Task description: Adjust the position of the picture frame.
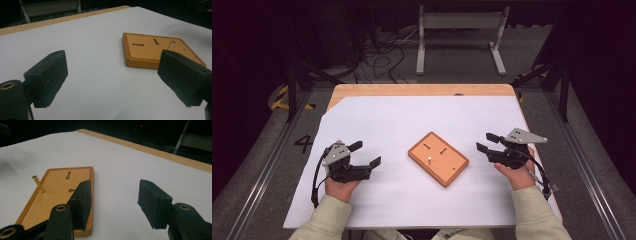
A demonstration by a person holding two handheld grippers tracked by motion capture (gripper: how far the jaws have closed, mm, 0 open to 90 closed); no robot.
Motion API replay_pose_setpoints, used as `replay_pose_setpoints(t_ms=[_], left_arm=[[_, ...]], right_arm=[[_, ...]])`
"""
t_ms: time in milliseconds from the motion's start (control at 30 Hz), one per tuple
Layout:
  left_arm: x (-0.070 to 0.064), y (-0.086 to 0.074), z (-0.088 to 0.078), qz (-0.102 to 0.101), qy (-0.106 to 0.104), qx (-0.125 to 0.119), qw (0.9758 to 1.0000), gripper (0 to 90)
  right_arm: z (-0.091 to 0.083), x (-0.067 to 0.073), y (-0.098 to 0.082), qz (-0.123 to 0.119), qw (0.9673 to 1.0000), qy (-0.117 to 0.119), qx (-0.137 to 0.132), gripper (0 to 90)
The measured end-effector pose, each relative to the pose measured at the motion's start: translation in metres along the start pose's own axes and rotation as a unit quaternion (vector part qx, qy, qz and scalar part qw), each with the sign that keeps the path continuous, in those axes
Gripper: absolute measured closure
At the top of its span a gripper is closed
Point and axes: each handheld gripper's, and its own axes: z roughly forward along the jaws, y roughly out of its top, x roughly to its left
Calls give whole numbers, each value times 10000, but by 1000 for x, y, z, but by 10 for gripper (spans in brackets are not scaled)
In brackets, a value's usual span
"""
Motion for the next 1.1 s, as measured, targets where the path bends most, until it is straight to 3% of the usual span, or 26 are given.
replay_pose_setpoints(t_ms=[233,400,700,933,1100], left_arm=[[-2,1,2,90,11,56,9999,96],[-1,1,2,36,6,51,10000,96],[-1,1,3,75,-15,79,9999,96],[-2,0,4,50,2,106,9999,97],[-2,0,5,97,38,145,9998,101]], right_arm=[[-1,0,0,19,10000,19,24,437],[-1,1,0,-37,10000,9,22,433],[-2,4,3,-115,9996,195,169,581],[1,6,9,-173,9995,115,241,674],[8,7,13,-312,9984,5,463,844]])
